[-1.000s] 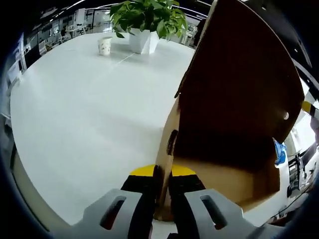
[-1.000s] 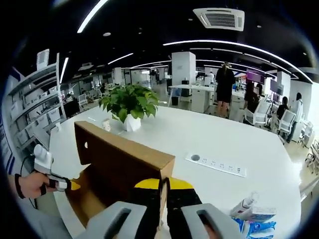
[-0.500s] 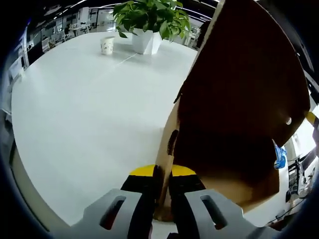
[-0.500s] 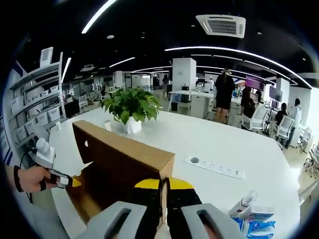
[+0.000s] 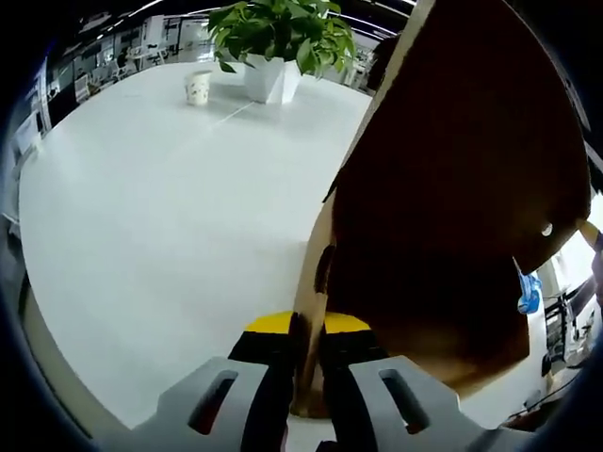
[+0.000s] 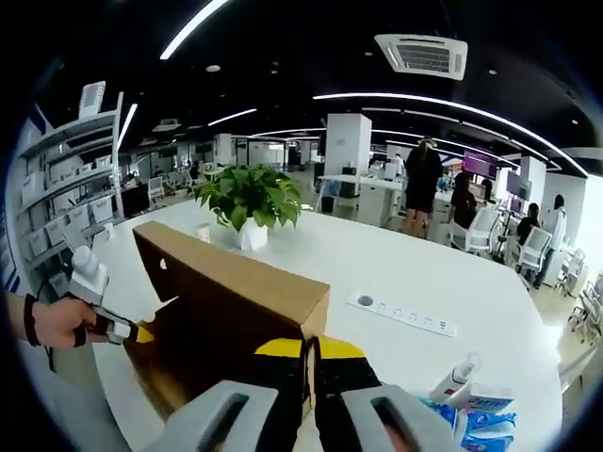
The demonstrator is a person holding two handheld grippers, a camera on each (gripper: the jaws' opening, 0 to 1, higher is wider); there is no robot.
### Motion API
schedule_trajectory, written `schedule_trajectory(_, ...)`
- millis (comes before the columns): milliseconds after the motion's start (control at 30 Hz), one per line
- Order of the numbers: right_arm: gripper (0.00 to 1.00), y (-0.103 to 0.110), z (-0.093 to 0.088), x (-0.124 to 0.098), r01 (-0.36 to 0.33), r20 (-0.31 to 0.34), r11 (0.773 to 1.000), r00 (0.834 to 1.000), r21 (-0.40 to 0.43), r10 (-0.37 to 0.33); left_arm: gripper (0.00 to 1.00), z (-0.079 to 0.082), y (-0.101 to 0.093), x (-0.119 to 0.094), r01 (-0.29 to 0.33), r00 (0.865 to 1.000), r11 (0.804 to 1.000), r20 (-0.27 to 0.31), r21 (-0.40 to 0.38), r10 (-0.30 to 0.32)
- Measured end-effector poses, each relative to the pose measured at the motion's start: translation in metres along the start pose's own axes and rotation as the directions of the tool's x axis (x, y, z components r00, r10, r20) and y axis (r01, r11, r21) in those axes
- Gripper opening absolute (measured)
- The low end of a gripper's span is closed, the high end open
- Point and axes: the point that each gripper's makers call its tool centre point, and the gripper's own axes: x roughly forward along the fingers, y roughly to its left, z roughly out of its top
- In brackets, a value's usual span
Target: Operate the shoe box by opening the lid, removing the specified soft item, and placing it in the target area until the item is outside and the box remains undamaged.
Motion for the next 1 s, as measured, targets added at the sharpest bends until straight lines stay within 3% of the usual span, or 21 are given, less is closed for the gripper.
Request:
schedule_trajectory(700, 0.00, 0.006, -0.015, -0.010, 0.038, 0.027, 0.999, 0.999, -0.023, -0.037, 0.09, -0.002, -0.003, -0.002, 0.111, 0.993, 0.988, -0.059, 0.103, -0.106)
schedule_trajectory(1000, 0.00, 0.010, -0.028, -0.018, 0.045, 0.030, 0.999, 0.999, -0.003, -0.045, 0.12, -0.005, -0.006, -0.005, 0.192, 0.979, 0.977, -0.082, 0.097, -0.184)
